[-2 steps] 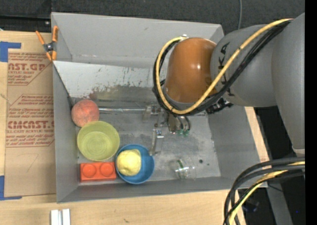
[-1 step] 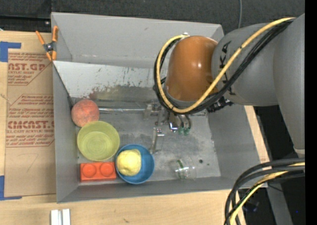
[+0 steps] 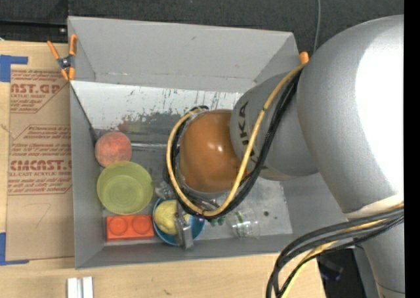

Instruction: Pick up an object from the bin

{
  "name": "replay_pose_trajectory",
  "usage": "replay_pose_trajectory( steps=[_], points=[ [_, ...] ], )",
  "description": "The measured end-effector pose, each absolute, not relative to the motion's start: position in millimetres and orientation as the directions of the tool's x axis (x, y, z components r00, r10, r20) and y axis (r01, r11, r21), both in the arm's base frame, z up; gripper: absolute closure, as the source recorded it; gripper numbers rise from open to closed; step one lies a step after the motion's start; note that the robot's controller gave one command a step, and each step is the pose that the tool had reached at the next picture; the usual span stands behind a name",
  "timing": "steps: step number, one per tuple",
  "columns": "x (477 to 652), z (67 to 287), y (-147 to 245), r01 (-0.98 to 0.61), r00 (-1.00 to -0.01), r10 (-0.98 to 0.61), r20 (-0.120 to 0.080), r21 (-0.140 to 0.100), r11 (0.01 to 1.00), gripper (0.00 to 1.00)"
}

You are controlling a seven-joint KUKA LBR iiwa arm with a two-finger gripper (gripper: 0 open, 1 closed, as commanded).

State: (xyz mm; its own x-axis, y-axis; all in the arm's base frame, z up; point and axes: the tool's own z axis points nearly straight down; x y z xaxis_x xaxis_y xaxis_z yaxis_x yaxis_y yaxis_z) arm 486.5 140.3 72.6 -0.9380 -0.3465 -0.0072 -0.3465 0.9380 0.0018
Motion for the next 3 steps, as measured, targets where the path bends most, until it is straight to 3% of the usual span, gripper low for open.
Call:
replay_pose_trajectory(
  steps=[1, 2, 3],
  points=[
    [499.9, 128, 142, -0.294, -0.956, -0.294, -0.003, 0.002, 0.956, 0.00],
    [488.6, 75, 142, -0.345, -0.938, -0.345, -0.015, 0.003, 0.938, 0.00],
    [484.8, 73, 128, -0.365, -0.931, -0.365, -0.019, 0.002, 0.931, 0.00]
  ],
)
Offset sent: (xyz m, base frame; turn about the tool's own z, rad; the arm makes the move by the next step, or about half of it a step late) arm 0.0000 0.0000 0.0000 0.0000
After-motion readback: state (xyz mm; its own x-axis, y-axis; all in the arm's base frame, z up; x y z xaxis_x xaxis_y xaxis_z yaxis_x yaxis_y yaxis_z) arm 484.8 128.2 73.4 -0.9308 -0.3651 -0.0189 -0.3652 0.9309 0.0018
